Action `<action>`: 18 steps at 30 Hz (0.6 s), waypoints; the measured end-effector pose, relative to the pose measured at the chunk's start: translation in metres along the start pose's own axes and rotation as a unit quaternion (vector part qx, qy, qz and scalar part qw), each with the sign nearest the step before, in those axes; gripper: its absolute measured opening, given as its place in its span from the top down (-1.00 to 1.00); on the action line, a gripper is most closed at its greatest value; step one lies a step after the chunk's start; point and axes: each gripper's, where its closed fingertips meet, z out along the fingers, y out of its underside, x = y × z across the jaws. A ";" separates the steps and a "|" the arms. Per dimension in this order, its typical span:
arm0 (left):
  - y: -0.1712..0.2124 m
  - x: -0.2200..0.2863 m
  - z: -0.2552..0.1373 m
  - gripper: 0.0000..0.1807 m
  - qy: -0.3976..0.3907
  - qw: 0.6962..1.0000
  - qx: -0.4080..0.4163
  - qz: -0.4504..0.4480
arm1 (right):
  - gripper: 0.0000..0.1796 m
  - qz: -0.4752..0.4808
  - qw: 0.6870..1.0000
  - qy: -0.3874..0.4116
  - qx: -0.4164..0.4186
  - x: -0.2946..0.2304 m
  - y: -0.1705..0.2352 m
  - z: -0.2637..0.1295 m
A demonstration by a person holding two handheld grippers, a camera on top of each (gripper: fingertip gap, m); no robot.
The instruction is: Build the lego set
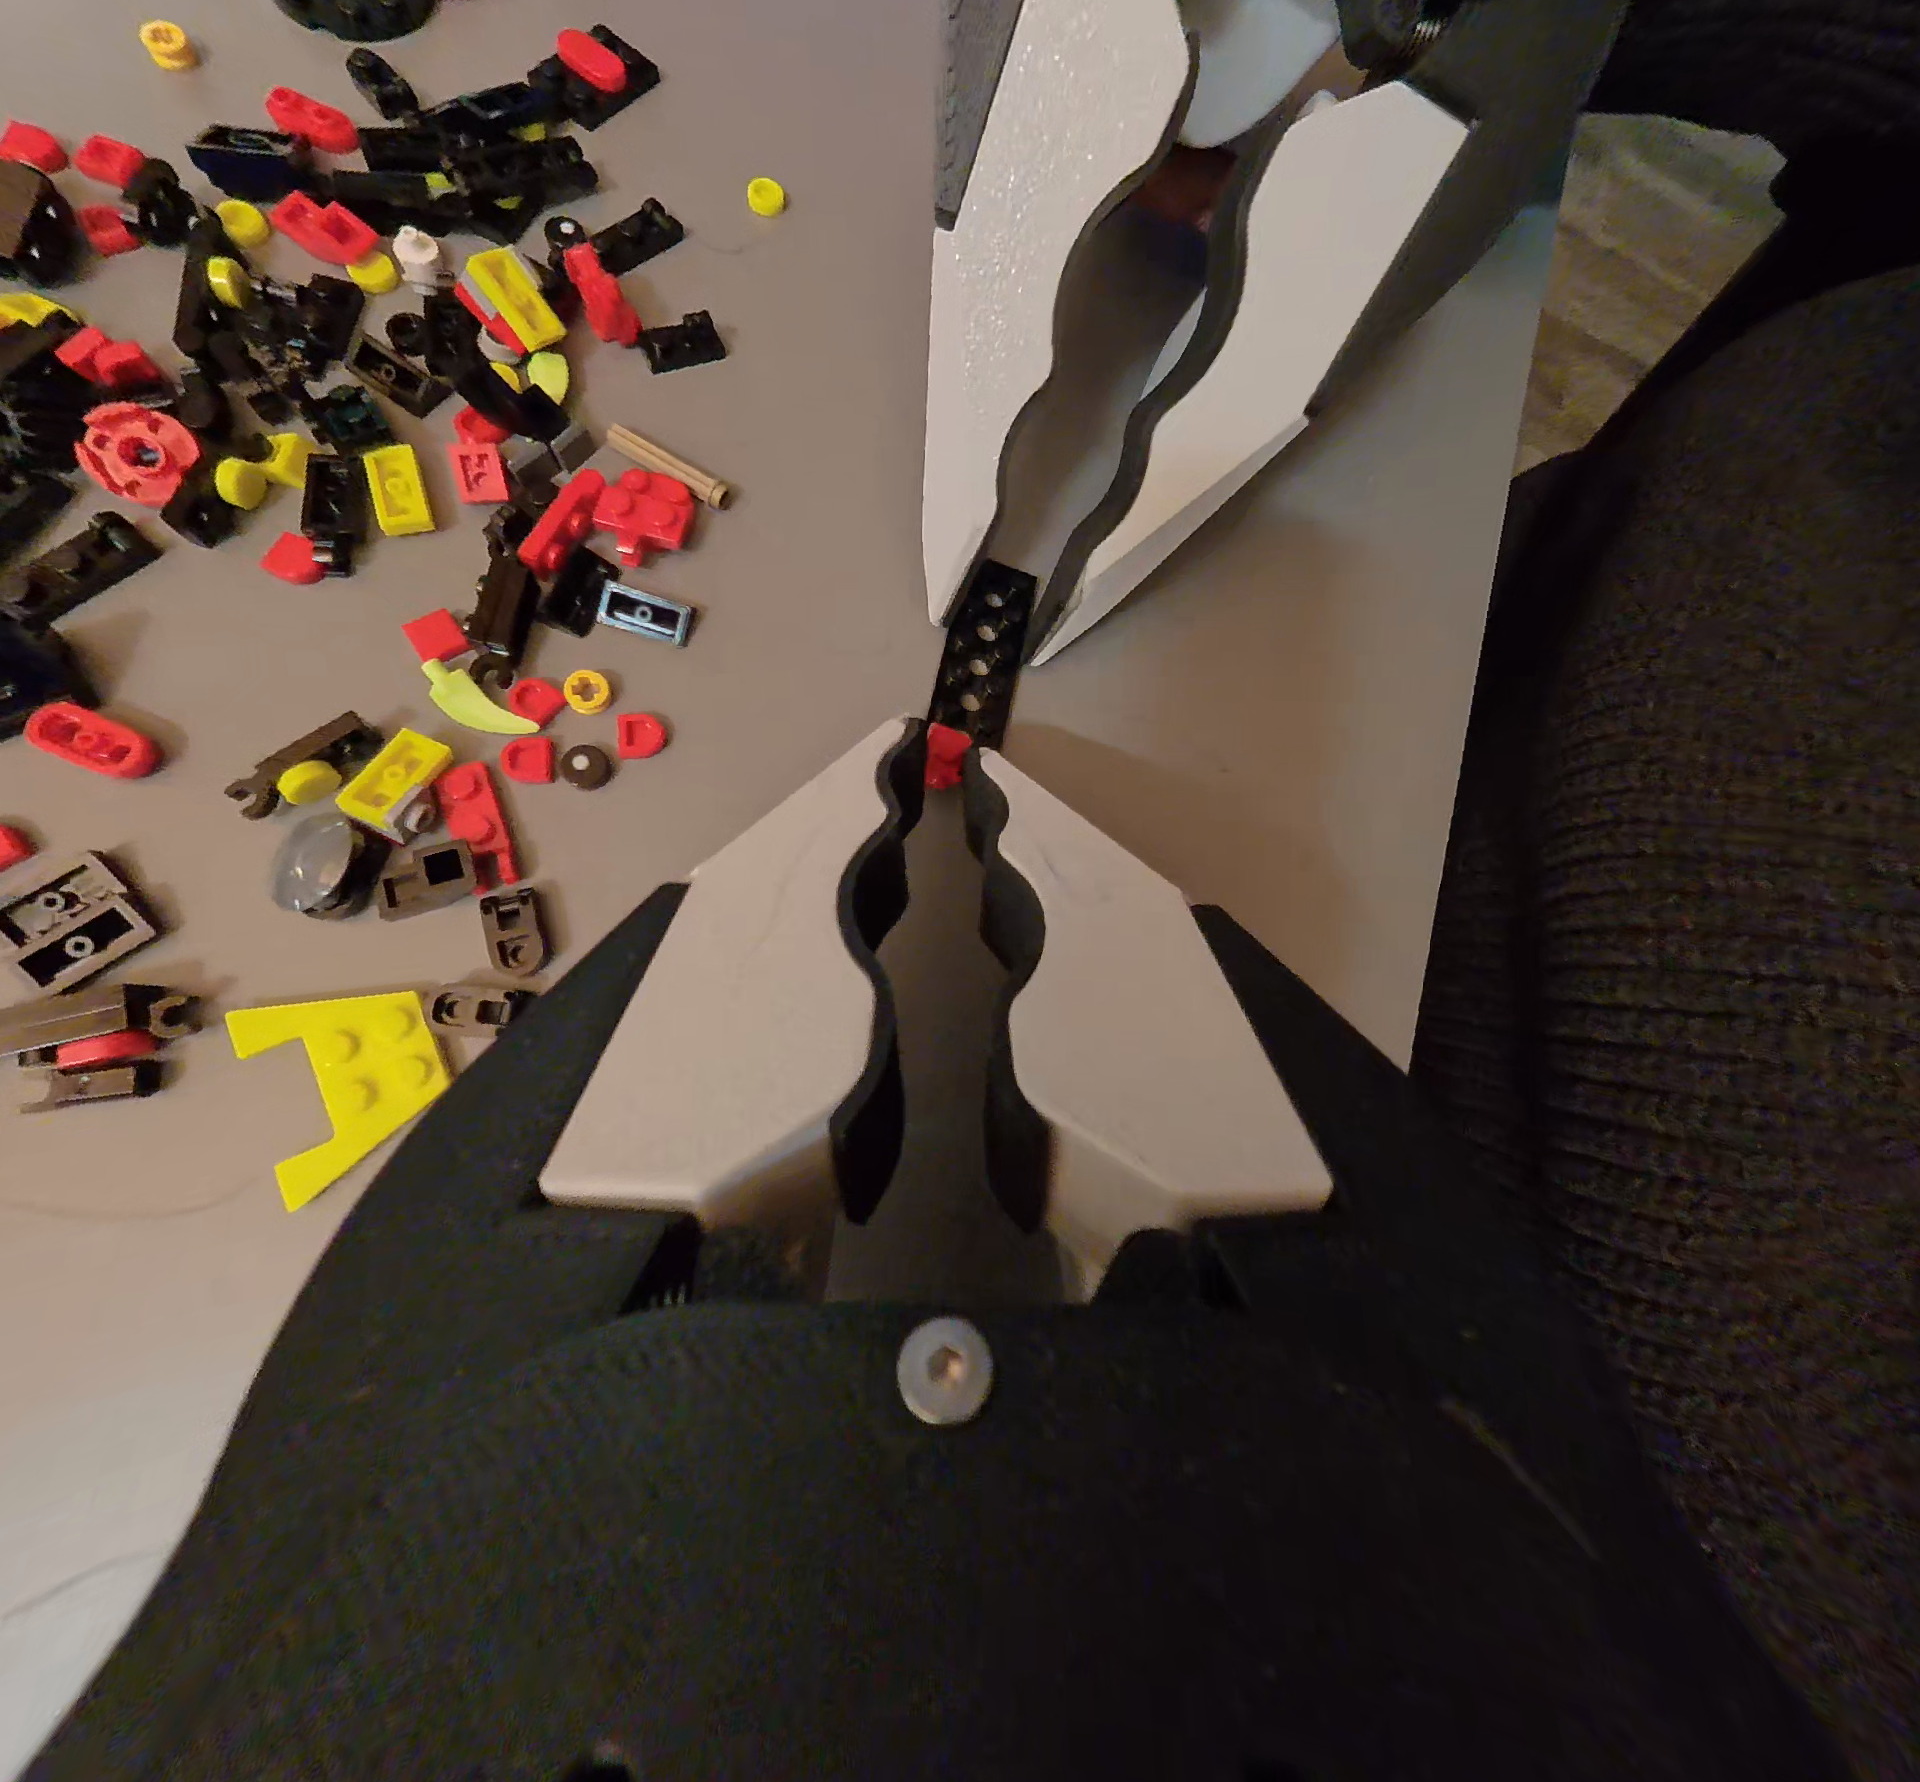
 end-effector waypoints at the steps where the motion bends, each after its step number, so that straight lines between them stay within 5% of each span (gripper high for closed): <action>1: 0.000 0.000 0.000 0.96 0.005 1.000 0.000 -0.007 | 0.84 0.001 1.000 0.000 0.000 0.000 0.000 0.000; 9: 0.001 -0.001 0.000 0.96 0.010 1.000 -0.001 -0.021 | 0.74 0.032 0.999 -0.010 0.017 0.001 -0.007 0.000; 18: 0.001 -0.001 0.000 0.96 0.009 1.000 -0.002 -0.019 | 0.83 0.188 0.980 -0.016 0.061 0.017 -0.024 0.003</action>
